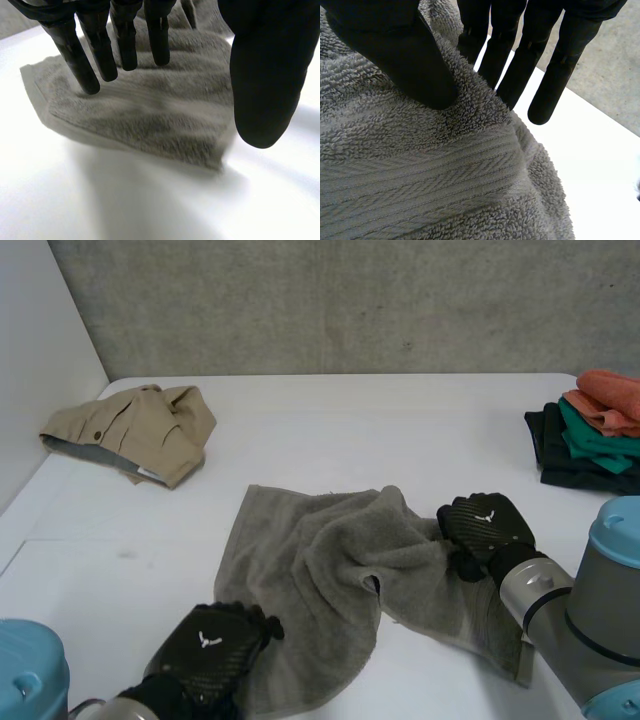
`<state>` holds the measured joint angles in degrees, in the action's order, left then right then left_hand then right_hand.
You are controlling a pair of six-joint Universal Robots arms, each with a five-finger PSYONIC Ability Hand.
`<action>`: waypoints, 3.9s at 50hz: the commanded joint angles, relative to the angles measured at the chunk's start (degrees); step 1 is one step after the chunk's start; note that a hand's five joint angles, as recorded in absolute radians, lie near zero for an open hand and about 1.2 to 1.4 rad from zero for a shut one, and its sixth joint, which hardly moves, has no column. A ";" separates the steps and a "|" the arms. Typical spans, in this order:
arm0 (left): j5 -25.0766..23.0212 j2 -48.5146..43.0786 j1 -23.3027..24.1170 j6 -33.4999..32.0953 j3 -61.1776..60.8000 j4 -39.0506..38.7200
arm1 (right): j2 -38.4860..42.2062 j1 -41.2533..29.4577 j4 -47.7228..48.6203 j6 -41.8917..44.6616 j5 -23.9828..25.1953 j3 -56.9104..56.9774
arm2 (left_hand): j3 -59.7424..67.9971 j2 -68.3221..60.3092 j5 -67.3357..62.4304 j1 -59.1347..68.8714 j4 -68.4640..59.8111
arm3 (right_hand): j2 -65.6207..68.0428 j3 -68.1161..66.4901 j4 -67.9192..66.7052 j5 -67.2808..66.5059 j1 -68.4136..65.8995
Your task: Fold the laundry.
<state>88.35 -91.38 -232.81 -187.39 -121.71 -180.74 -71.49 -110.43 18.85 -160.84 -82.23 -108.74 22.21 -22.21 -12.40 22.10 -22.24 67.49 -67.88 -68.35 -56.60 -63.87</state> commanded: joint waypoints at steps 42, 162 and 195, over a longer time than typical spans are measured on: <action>2.36 -8.30 -1.86 -6.50 8.94 -6.83 | -6.03 1.80 -5.21 0.18 -0.30 2.82 | 57.79 -57.79 -57.60 57.90 -57.76 | 12.51 -12.12 -11.65 -13.40 -16.13; -1.60 -5.74 -15.57 -11.59 16.33 -10.69 | -0.59 19.37 -32.01 2.81 8.66 22.08 | 57.79 -57.79 -57.60 57.90 -57.76 | -57.49 57.88 58.35 56.60 53.87; -1.07 -6.71 -17.77 -9.66 22.83 -10.34 | 13.39 18.33 -5.84 10.72 16.67 12.14 | 57.79 -57.79 -57.60 57.90 -57.76 | -35.96 36.35 36.82 35.06 32.34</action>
<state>87.27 -98.40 -249.98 -197.13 -98.63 -190.90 -59.10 -90.03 13.30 -149.09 -64.87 -98.22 68.13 -68.47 -55.85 65.91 -68.71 26.22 -26.29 -26.56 -15.13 -25.40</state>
